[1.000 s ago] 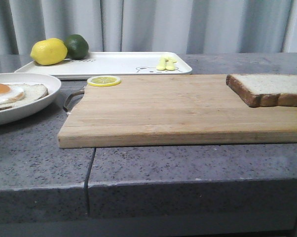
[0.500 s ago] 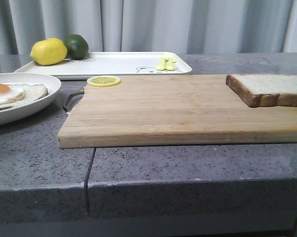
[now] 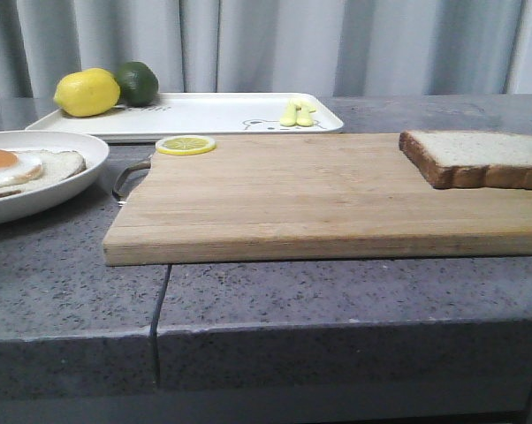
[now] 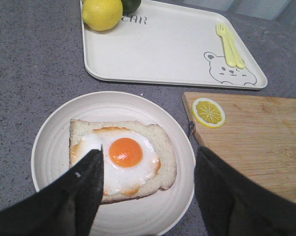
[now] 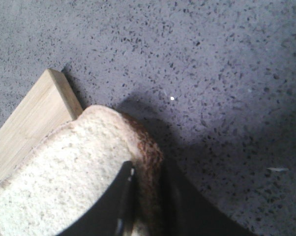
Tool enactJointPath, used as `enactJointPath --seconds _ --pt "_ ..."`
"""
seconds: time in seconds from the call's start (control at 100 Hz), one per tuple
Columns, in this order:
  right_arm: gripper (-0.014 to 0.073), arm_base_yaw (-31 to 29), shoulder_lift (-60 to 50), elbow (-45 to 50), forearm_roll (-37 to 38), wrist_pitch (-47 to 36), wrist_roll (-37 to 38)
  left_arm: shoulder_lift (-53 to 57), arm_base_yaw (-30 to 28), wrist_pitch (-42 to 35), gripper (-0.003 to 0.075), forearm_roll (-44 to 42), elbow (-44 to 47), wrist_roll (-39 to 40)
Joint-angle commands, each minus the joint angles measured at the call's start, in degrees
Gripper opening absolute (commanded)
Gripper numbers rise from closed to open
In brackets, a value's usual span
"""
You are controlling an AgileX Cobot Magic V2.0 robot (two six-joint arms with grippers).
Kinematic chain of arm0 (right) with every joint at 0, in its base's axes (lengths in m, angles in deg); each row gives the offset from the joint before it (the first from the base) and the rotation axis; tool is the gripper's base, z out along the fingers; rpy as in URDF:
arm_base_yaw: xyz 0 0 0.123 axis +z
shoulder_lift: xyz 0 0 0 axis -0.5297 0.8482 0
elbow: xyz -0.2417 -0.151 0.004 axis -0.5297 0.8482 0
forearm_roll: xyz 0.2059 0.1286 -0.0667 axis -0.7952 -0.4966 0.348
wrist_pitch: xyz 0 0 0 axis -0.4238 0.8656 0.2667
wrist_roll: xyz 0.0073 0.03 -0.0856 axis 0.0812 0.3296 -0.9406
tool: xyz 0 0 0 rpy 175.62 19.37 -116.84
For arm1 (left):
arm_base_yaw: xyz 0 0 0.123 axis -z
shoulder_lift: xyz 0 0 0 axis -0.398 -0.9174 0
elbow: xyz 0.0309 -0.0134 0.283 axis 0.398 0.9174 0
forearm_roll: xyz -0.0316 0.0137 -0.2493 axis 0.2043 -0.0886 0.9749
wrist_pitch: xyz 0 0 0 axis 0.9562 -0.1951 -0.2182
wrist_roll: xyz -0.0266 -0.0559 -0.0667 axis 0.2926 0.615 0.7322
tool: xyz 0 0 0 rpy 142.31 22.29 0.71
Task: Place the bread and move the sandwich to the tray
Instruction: 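Lift the bread slice with the right gripper toward the egg plate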
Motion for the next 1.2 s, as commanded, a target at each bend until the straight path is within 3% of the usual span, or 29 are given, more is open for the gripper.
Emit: enactJointPath --seconds 0.0,0.12,0.47,0.81,1.0,1.19 --pt "0.0028 -0.4 -1.3 -1.7 -0.3 -1.8 -0.3 0.0 0.4 -3.5 0.0388 2.0 -2.1 0.0" --pt "-0.0076 -0.4 -1.3 -1.7 -0.3 -1.8 -0.3 0.0 0.4 -3.5 0.0388 2.0 -2.1 0.0" --pt "-0.0064 -0.4 -3.2 -2.7 -0.3 -1.6 -0.3 0.0 0.4 -3.5 0.0388 2.0 -2.1 0.0" --pt "-0.0064 0.8 -8.3 -10.9 -0.3 1.9 -0.8 0.0 0.4 -3.5 0.0388 2.0 -2.1 0.0" --pt "-0.0064 9.9 -8.4 -16.9 -2.9 -0.3 -0.8 0.0 0.4 -3.5 0.0388 2.0 -2.1 0.0" --pt "-0.0064 22.7 -6.7 -18.0 -7.9 -12.7 -0.8 0.0 0.4 -3.5 0.0388 2.0 -2.1 0.0"
